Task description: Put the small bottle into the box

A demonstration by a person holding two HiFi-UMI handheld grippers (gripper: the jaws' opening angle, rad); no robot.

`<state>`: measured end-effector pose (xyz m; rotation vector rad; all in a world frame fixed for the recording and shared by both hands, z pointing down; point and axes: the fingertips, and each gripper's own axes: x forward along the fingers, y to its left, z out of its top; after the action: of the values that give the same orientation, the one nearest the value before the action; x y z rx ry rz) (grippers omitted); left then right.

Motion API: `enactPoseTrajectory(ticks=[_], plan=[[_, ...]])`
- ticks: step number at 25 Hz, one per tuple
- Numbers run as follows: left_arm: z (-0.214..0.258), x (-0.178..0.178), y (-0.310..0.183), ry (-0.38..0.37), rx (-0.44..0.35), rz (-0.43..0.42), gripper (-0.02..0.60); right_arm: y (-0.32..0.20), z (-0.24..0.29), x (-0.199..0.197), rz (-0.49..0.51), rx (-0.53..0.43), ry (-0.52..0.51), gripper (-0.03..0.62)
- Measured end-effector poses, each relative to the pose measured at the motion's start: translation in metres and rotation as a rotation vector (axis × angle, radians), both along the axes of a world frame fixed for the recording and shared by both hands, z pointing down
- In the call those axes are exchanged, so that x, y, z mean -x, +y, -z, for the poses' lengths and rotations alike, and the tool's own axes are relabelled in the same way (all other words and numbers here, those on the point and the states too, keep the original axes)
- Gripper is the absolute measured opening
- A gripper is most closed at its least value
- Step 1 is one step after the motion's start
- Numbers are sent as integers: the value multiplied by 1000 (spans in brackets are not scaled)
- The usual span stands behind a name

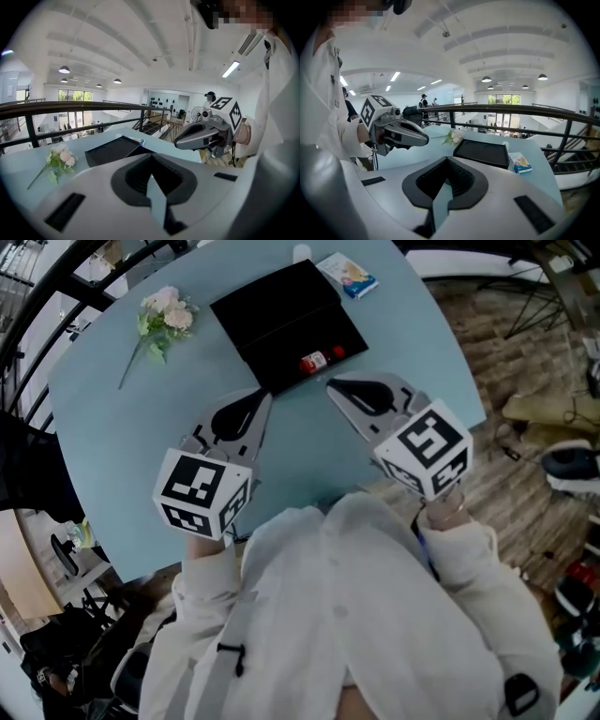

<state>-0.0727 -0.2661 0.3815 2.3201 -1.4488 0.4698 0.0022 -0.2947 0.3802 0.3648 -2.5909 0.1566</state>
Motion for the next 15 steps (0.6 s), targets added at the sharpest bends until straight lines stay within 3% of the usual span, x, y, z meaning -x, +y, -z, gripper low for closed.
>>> enactPoseTrajectory(ticks=[5, 12, 15], plan=[[-11, 3, 7, 12, 33, 22, 3, 23, -5, 8, 104, 31, 90, 2], [-24, -5, 11, 34, 58, 16, 3, 32, -12, 13, 210, 18, 141, 2], [-33, -8, 11, 30, 76, 7, 3, 36, -13, 17, 221, 36, 112, 2]])
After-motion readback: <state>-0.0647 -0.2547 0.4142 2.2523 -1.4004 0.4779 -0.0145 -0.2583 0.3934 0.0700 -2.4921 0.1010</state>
